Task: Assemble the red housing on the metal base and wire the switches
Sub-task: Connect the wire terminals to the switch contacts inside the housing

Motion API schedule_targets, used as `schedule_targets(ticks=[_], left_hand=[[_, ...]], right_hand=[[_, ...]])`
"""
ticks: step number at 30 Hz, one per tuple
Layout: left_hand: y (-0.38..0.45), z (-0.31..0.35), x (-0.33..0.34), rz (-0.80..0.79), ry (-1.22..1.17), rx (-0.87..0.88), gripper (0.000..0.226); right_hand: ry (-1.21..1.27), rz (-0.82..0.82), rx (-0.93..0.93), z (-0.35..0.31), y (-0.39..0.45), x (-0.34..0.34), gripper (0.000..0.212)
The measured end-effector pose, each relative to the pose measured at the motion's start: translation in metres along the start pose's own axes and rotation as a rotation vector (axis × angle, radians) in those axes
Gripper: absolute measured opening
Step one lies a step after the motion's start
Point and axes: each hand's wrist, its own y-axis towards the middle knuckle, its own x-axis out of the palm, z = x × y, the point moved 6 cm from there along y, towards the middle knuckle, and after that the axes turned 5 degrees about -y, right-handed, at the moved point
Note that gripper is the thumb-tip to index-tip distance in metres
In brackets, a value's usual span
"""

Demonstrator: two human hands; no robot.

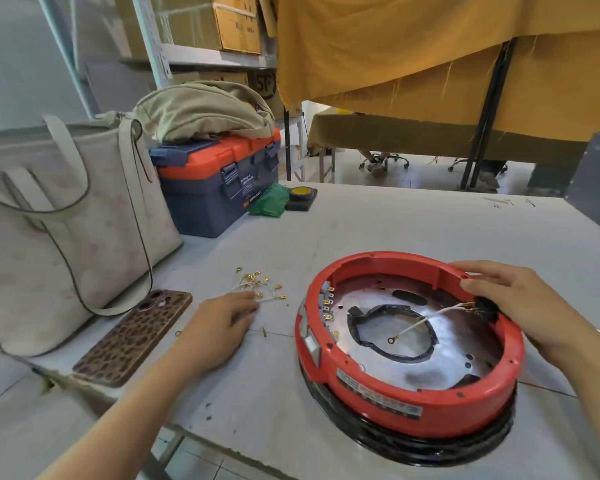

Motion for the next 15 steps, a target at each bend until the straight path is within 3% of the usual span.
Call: schedule_targets(ticks=[8, 15], left_hand=[[0.002, 0.01, 0.002, 0.11, -0.1, 0.004, 0.014], [0.016, 0.012, 0.014, 0.052, -0.013, -0.027, 0.009]], right_hand=[[-0.013, -0.04, -0.023, 0.007, 0.006, -0.003, 0.026], [-0.002, -0.084, -0.041, 0.017, 0.013, -0.007, 0.029]])
